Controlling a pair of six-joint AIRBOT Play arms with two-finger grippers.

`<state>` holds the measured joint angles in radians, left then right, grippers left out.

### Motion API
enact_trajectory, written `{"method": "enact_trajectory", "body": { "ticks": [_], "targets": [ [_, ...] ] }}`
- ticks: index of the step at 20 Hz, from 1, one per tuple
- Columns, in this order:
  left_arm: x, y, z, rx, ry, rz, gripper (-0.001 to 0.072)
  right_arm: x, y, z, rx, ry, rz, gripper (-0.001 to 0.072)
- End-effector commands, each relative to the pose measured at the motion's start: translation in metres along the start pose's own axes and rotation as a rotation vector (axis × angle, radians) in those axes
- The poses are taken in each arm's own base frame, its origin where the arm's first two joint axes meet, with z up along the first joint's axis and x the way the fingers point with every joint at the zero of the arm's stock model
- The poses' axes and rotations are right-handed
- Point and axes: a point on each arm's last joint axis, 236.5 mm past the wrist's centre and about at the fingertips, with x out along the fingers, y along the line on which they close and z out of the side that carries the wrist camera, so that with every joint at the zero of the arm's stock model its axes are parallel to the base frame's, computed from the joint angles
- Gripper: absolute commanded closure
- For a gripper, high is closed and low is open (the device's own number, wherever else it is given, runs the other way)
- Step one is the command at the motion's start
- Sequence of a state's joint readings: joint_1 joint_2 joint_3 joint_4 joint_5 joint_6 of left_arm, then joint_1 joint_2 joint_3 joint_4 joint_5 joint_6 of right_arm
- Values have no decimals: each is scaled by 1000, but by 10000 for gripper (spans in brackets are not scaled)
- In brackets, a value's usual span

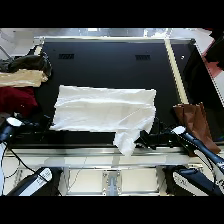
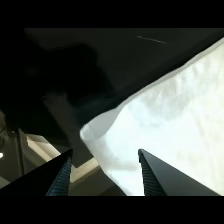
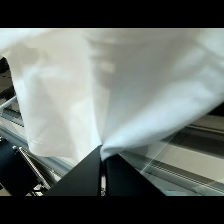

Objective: Fold the shirts.

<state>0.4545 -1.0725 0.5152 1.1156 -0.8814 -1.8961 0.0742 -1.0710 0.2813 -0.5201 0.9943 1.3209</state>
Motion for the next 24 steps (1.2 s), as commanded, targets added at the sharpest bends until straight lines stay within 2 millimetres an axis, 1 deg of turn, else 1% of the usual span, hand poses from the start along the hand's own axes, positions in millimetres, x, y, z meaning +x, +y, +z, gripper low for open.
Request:
{"method": "enact_trajectory", "body": {
  "ticks": [1,2,3,4,5,6,7,8,9,10,11,12,13,14,17,18,19,20,22,23,24],
  "targets": [
    [11,1,-3,-13,34,1,228,0,0,0,-5,0,0,694],
    [13,2,-2,0,31,1,237,0,0,0,-8,1,1,694],
    [13,1,1,-1,19,-2,293,0,1,0,-9,-1,1,694],
    [12,-1,6,0,-1,-9,417,-1,1,0,-12,-4,2,694],
    [12,-2,7,-2,-8,-15,515,-2,3,1,-20,-10,6,694],
    [11,-4,8,-1,-7,-21,588,-4,6,2,-31,-18,10,694],
    [10,-7,9,22,-11,-30,676,-7,11,4,-50,-32,19,695],
    [7,-13,10,70,-15,-47,699,-12,19,6,-74,-49,30,695],
    [0,-24,9,125,-15,-80,699,-18,30,6,-112,-62,48,695],
    [-10,-35,7,202,-16,-116,698,-26,41,5,-156,-71,65,695],
    [-22,-42,3,276,-18,-134,698,-35,52,1,-207,-80,78,695],
    [-35,-48,-4,348,-25,-152,698,-43,59,-4,-239,-86,79,695],
    [-47,-48,-8,394,-42,-151,698,-50,59,-9,-248,-90,58,696],
    [-61,-48,-12,437,-69,-144,699,-56,55,-16,-255,-89,26,695],
    [-101,-41,-24,552,-163,-118,699,-72,31,-33,-271,-96,-104,696],
    [-115,-43,-30,578,-198,-130,700,-77,28,-37,-276,-108,-122,696],
    [-128,-47,-34,600,-237,-148,700,-81,29,-39,-283,-128,-123,696],
    [-141,-51,-38,615,-274,-167,701,-84,33,-39,-284,-149,-113,696],
    [-155,-53,-47,626,-278,-176,701,-91,41,-36,-306,-184,-105,697],
    [-156,-53,-49,630,-261,-172,701,-96,48,-28,-319,-217,-102,697],
    [-155,-54,-47,631,-260,-169,701,-105,58,-12,-345,-284,-100,697]
  ]
}}
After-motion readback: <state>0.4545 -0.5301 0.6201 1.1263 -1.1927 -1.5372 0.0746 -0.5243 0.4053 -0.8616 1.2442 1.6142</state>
